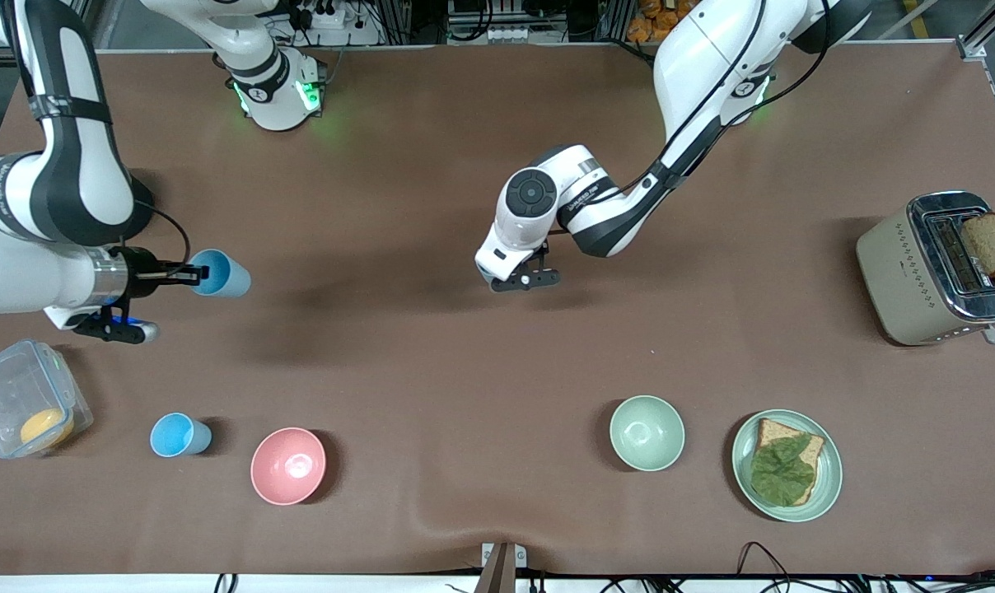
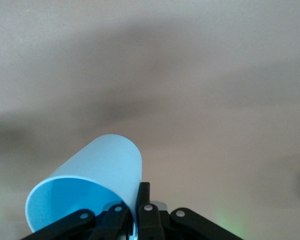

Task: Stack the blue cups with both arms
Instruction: 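Set the tissue cup mid-table with the left gripper while the right gripper carries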

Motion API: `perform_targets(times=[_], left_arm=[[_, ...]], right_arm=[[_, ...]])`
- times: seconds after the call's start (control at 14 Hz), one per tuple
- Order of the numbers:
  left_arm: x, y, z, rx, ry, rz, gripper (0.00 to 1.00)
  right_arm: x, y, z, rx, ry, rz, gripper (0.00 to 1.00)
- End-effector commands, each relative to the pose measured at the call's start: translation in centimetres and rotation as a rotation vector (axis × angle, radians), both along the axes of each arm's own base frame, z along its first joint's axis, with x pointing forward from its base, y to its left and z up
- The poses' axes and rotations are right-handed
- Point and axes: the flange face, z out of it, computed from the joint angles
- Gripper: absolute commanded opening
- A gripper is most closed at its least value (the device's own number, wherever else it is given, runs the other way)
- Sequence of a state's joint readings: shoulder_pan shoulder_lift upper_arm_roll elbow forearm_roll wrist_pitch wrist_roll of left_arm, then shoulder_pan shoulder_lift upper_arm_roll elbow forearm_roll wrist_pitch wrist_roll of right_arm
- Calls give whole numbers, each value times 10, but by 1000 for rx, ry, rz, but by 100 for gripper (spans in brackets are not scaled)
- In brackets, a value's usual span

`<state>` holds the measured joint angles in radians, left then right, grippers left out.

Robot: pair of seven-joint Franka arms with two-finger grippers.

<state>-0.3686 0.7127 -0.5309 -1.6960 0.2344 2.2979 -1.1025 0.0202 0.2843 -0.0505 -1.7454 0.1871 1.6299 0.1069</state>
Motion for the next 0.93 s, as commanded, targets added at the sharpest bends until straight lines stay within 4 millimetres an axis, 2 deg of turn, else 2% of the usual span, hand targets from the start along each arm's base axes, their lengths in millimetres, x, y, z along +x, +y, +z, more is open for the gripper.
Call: perform_targets(times=[0.0,0.14,0.29,0.43,0.64,0.71,0.79,0.86], left_arm=[[18,6,33,0,-67,35,100],[27,17,79,13,-117,45,100],[46,48,133,41,-168,70,100],[61,84,182,71,-202,61,100],[92,158,250,107,-281,59,100],[98,180,266,123,-294,75,100],[107,206,275,137,-296,77,100],[110,227,291,146,-293,73,100]], right_arm=[[4,29,5,-2,0,-59,0],[3,52,9,7,3,-80,0],[0,88,13,18,14,-118,0],[0,139,24,20,-5,-195,0],[-22,247,28,-37,-59,-239,0],[-34,284,26,-52,-80,-248,0],[-41,311,22,-49,-104,-246,0],[-46,327,19,-47,-119,-248,0]])
